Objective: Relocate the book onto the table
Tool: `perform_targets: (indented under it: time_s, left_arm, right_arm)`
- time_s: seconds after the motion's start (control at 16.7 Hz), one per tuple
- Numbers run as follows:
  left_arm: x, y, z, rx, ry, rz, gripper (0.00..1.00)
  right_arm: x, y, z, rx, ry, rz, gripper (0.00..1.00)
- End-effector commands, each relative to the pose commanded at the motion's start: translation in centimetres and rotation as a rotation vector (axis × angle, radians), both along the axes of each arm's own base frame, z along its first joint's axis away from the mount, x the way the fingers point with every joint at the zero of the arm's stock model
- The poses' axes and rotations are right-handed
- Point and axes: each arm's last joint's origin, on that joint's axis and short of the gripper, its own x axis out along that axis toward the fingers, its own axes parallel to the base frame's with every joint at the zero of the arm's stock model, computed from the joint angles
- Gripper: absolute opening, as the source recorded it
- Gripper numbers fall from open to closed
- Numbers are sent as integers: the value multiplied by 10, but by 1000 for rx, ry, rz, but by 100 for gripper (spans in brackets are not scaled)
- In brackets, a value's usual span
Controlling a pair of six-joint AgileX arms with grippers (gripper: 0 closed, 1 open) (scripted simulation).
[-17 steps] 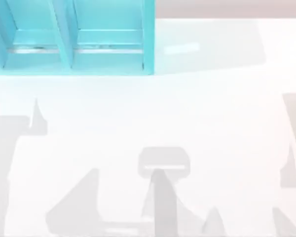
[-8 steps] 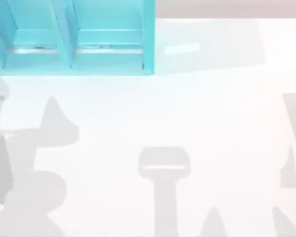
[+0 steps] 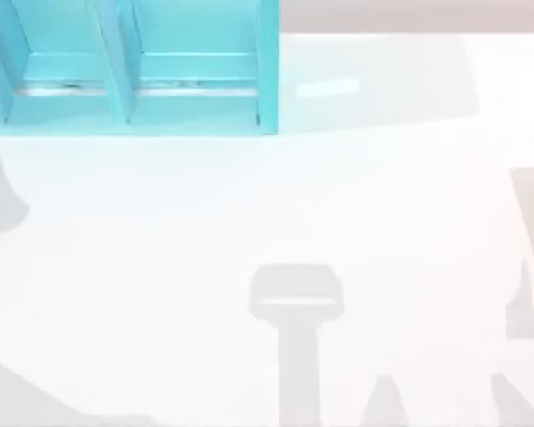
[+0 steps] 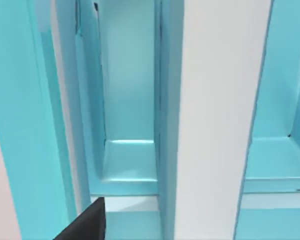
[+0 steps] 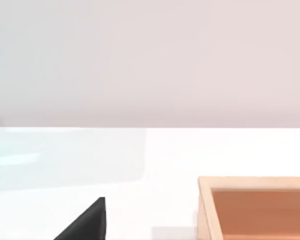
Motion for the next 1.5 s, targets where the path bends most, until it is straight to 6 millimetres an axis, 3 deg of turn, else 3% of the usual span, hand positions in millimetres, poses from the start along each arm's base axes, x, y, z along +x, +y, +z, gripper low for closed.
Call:
perform_targets:
  time_s: [0.42, 1.02, 1.38, 1.5]
  left_arm:
    - [4, -1, -1, -1, 2, -2, 100]
    - [92, -2, -9, 1, -2, 0, 100]
    - [100, -4, -10, 1, -1, 0, 100]
    - [100, -4, -10, 1, -1, 0, 85]
  right_arm:
    - [0, 0, 0, 0, 0, 0, 100]
    - [0, 0, 0, 0, 0, 0, 100]
    - [0, 0, 0, 0, 0, 0, 100]
    - [0, 0, 0, 0, 0, 0, 100]
